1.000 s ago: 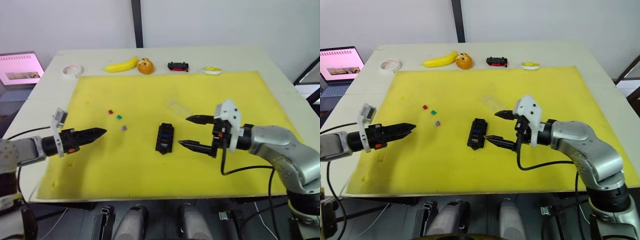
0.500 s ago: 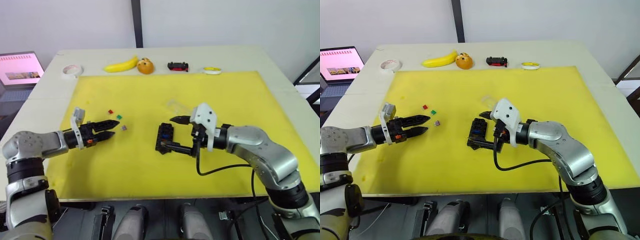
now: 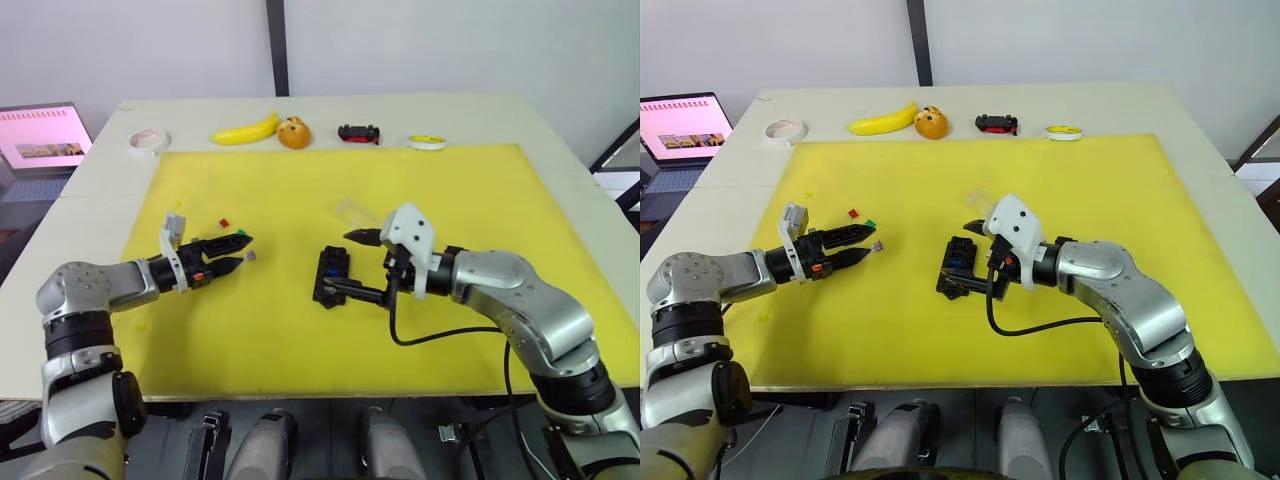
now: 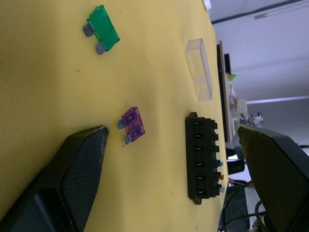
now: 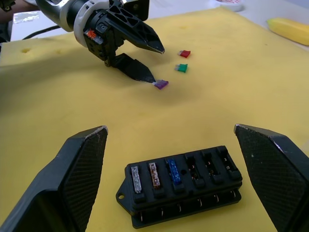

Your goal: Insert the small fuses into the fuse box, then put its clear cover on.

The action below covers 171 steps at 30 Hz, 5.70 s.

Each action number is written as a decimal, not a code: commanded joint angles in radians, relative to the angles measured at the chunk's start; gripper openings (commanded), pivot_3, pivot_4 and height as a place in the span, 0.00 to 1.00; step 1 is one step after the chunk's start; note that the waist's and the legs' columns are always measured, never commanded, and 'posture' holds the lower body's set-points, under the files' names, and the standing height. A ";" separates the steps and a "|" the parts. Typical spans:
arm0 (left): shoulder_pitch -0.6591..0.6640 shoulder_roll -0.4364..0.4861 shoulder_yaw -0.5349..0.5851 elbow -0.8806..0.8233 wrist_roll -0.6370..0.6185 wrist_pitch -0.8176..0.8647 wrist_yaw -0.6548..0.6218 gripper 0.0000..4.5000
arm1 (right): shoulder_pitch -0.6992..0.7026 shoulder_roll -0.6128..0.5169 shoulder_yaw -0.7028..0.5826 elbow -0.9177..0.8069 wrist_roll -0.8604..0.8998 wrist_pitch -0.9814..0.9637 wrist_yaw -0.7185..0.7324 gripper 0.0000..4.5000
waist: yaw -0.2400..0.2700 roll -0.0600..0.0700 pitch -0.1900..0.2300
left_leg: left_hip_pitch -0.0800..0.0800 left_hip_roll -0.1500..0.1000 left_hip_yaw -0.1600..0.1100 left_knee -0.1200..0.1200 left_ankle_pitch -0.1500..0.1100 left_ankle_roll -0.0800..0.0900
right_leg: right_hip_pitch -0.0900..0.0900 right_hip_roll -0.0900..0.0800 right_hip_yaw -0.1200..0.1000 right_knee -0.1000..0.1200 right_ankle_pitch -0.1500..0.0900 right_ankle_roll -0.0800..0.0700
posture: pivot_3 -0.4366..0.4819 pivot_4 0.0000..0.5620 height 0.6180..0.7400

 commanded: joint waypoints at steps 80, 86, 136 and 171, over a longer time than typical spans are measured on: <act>0.020 -0.084 0.000 -0.077 0.058 0.043 -0.020 0.01 | 0.004 -0.028 -0.071 -0.051 0.046 0.052 -0.001 1.00 | 0.007 0.002 -0.004 | 0.001 -0.002 -0.001 0.000 0.000 0.001 | 0.001 -0.002 -0.001 0.000 0.000 0.000 | 0.48 0.27 1.00; 0.076 0.011 0.116 -0.301 -0.175 0.177 -0.028 0.01 | -0.014 0.102 -0.197 -0.061 0.293 0.220 -0.085 1.00 | -0.014 0.001 -0.003 | 0.000 0.001 -0.001 -0.001 0.000 0.000 | -0.001 0.000 0.000 0.000 0.000 0.000 | 0.48 0.27 1.00; 0.324 -0.044 -0.177 -0.720 -1.076 -0.375 0.499 0.00 | -0.174 0.230 -0.142 0.121 1.228 0.235 -0.848 0.41 | -0.009 0.001 -0.003 | 0.000 0.001 0.000 -0.002 0.000 0.001 | -0.001 0.002 0.001 -0.001 0.000 0.000 | 0.48 0.27 1.00; 0.695 0.450 0.134 -1.053 -0.799 -0.493 0.349 0.99 | -0.294 -0.046 -0.111 0.199 1.087 0.383 -0.411 0.00 | -0.004 0.002 -0.002 | 0.000 0.002 0.000 -0.003 -0.004 0.008 | 0.002 0.001 0.000 -0.008 -0.001 -0.001 | 0.48 0.27 1.00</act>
